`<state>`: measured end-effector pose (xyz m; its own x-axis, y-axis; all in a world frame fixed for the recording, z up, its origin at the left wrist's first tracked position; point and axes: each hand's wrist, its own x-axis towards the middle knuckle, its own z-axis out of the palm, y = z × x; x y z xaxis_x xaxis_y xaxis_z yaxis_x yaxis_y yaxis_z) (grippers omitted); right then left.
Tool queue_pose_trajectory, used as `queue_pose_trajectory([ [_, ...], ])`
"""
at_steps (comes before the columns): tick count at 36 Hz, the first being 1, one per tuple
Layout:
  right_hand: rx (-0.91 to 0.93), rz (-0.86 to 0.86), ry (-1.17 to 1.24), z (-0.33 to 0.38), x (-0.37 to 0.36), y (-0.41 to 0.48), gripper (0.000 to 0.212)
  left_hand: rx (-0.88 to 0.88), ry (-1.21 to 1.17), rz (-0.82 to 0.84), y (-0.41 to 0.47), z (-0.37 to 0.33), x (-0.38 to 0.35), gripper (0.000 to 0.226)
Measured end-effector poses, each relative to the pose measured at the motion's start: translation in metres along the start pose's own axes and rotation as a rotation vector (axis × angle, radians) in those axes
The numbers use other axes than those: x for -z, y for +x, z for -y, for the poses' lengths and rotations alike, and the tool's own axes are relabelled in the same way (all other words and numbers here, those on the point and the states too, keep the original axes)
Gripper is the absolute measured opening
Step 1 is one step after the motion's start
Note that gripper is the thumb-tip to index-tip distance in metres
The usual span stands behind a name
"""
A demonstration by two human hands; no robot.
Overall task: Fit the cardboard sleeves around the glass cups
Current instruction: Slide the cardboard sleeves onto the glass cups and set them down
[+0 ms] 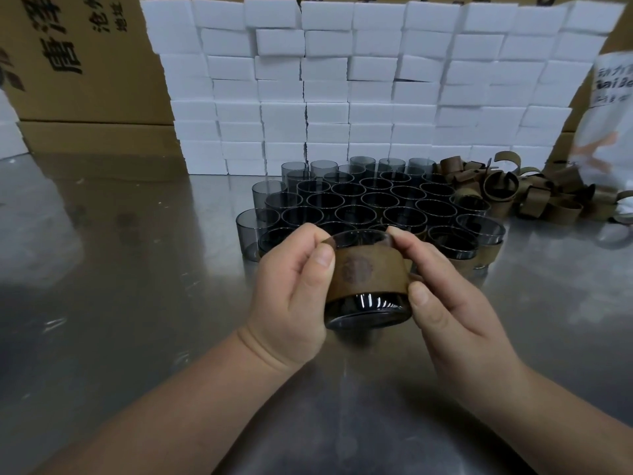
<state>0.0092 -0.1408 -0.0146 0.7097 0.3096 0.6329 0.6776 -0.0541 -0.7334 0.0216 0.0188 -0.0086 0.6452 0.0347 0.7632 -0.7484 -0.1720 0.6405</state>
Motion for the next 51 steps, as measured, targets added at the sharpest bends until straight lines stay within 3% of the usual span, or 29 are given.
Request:
queue_pose_trajectory([
  [4, -0.007, 0.081, 0.011, 0.005, -0.003, -0.002, 0.066, 0.028, 0.011, -0.029, 0.000, 0.001, -0.003, 0.030],
  [6, 0.002, 0.095, -0.104, 0.007, -0.004, 0.000, 0.075, 0.006, 0.011, -0.006, -0.001, -0.002, -0.004, 0.034],
  [9, 0.062, 0.030, -0.275, 0.004, -0.002, 0.002, 0.068, -0.034, 0.020, 0.100, -0.006, -0.007, -0.005, 0.061],
  [12, 0.032, -0.020, -0.253, 0.002, -0.002, 0.002, 0.067, -0.121, 0.247, 0.242, -0.008, -0.009, -0.006, 0.079],
  [17, -0.020, -0.021, -0.251, -0.001, -0.006, 0.000, 0.067, -0.147, 0.389, 0.228, -0.006, -0.010, -0.007, 0.076],
  [41, -0.060, -0.036, -0.250, -0.001, -0.008, -0.004, 0.066, -0.237, 0.547, 0.127, -0.005, -0.014, -0.012, 0.079],
  [51, -0.048, -0.060, -0.266, -0.002, -0.010, -0.006, 0.062, -0.321, 0.557, 0.089, -0.007, -0.006, -0.011, 0.058],
])
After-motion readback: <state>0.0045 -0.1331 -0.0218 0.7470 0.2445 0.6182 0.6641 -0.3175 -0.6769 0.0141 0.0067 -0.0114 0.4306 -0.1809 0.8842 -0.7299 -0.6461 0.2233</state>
